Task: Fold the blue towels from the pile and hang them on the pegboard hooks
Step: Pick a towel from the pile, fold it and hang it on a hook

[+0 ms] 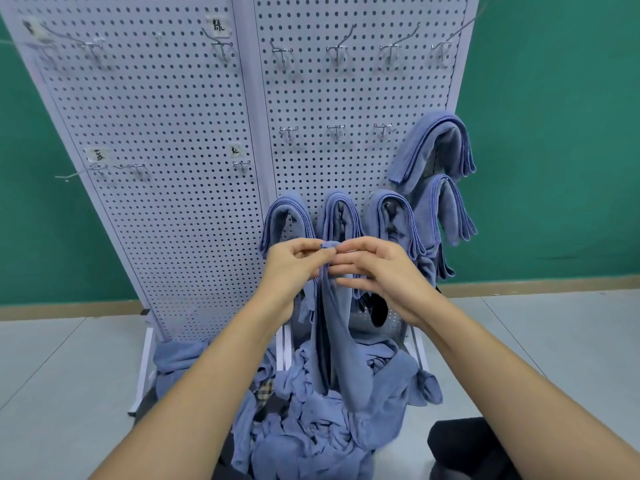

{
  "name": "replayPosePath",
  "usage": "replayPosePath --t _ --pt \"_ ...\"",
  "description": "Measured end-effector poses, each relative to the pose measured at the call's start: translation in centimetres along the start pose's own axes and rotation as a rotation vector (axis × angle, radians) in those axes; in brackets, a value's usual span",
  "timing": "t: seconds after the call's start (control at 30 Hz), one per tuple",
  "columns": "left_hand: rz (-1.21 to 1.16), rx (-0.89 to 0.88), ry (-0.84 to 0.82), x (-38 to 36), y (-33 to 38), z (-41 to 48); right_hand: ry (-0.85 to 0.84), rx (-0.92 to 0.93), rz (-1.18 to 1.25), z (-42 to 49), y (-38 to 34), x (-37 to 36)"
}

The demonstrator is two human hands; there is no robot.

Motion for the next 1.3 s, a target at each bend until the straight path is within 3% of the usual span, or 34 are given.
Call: replayPosePath --t 0.1,0.2,0.37,0.57,0.87,1.07,1.3 --pt "-0.047 0.025 0.026 0.1 0.0 0.3 0.108 0.012 -0.050 1.1 0.5 2.3" --pt "-0.141 0.062 -0.039 0.0 0.5 0.4 0.157 -0.033 -0.255 2.5 2.4 4.6" --pt "-0.239 0.089 -0.163 0.2 0.7 0.5 -0.089 -0.266 -0.154 2.4 5.7 3.2" --pt "-0.145 0.138 -0.020 3.7 -0.7 2.2 0.088 -0.057 -0.071 3.3 2.9 3.4" --pt "0.018 0.013 -0.057 2.2 -0.3 1.8 0.162 0.068 -0.074 2.5 0.3 4.9" --pt "-0.052 0.005 -0.054 0.3 -0.3 1.9 0.140 0.112 -0.247 2.8 -0.2 5.9" --pt "-0.077 -0.005 -0.185 -3.5 0.1 2.5 -0.002 0.224 -0.701 4.0 -1.9 5.3"
Point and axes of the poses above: each hand's wrist, its own z-axis towards the middle knuckle, its own x-axis out of the back of the hand, y = z × x, the point moved 7 cm from there along z, towards the middle knuckle, and after that the axes turned 12 degrees about y, right-handed, at the moved point
